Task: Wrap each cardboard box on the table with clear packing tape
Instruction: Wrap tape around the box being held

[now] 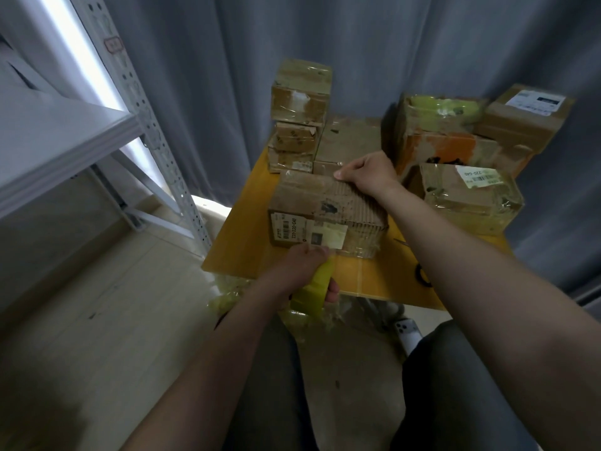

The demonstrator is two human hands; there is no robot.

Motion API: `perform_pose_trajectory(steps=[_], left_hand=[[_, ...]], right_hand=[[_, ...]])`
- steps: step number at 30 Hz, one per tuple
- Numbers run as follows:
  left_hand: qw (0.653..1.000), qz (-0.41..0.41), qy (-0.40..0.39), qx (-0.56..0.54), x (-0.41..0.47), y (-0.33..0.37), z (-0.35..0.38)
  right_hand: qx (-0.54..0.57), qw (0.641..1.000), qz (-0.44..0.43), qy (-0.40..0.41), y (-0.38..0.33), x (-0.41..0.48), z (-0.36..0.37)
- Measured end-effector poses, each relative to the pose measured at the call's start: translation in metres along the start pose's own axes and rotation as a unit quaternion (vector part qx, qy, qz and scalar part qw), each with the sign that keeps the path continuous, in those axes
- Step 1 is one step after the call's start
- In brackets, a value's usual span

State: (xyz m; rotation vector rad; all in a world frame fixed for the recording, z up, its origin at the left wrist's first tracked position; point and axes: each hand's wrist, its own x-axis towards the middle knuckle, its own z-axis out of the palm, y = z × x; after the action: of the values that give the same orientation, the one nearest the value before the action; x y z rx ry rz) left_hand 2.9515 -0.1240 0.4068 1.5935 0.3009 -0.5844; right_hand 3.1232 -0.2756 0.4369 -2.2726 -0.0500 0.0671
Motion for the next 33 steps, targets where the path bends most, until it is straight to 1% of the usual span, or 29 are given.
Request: perform_pose_trajectory(steps=[2, 5, 6, 8, 9, 10, 11, 13, 14, 15, 18, 20, 29, 33], left_hand=[[1.0, -0.004, -0.004, -0.006, 0.003, -0.002, 0.0], [1.0, -0.011, 0.001, -0.011, 0.008, -0.004, -0.001], [1.0, -0.013, 0.002, -0.016, 0.008, -0.004, 0.0], [0.999, -0.014, 0.009, -0.034, 0.011, -0.004, 0.0], [0.999, -0.015, 0.015, -0.043, 0.011, -0.004, 0.0], [0.998, -0.014, 0.023, -0.05, 0.013, -0.004, 0.0], [0.998, -0.012, 0.032, -0.056, 0.015, -0.004, 0.001], [0.996, -0.007, 0.047, -0.071, 0.019, -0.004, 0.001], [0.996, -0.005, 0.051, -0.078, 0.02, -0.004, 0.002], [0.995, -0.002, 0.053, -0.082, 0.02, -0.004, 0.002], [0.995, 0.01, 0.056, -0.079, 0.019, -0.005, 0.005], [0.996, 0.009, 0.052, -0.073, 0.017, -0.005, 0.005], [0.996, -0.014, 0.04, -0.078, 0.009, -0.001, 0.006], [0.996, -0.017, 0.04, -0.08, 0.006, -0.001, 0.007]], right_hand=[[-0.052, 0.998, -0.011, 0.015, 0.002, -0.001, 0.004], [-0.134, 0.988, -0.044, 0.062, 0.0, -0.007, 0.005], [-0.179, 0.98, -0.054, 0.073, -0.001, -0.009, 0.004], [-0.299, 0.95, -0.055, 0.072, -0.005, -0.011, 0.005], [-0.342, 0.936, -0.051, 0.071, -0.009, -0.013, 0.004], [-0.358, 0.928, -0.06, 0.079, -0.012, -0.015, 0.002], [-0.349, 0.928, -0.091, 0.093, -0.016, -0.019, -0.002], [-0.285, 0.937, -0.181, 0.094, -0.026, -0.037, -0.006], [-0.261, 0.939, -0.212, 0.073, -0.031, -0.051, -0.003], [-0.26, 0.938, -0.225, 0.038, -0.033, -0.065, 0.003], [-0.342, 0.916, -0.194, -0.084, -0.024, -0.093, 0.035], [-0.385, 0.901, -0.162, -0.118, -0.014, -0.09, 0.047], [-0.342, 0.926, -0.069, -0.147, -0.024, -0.039, 0.043], [-0.328, 0.931, -0.076, -0.138, -0.021, -0.038, 0.043]])
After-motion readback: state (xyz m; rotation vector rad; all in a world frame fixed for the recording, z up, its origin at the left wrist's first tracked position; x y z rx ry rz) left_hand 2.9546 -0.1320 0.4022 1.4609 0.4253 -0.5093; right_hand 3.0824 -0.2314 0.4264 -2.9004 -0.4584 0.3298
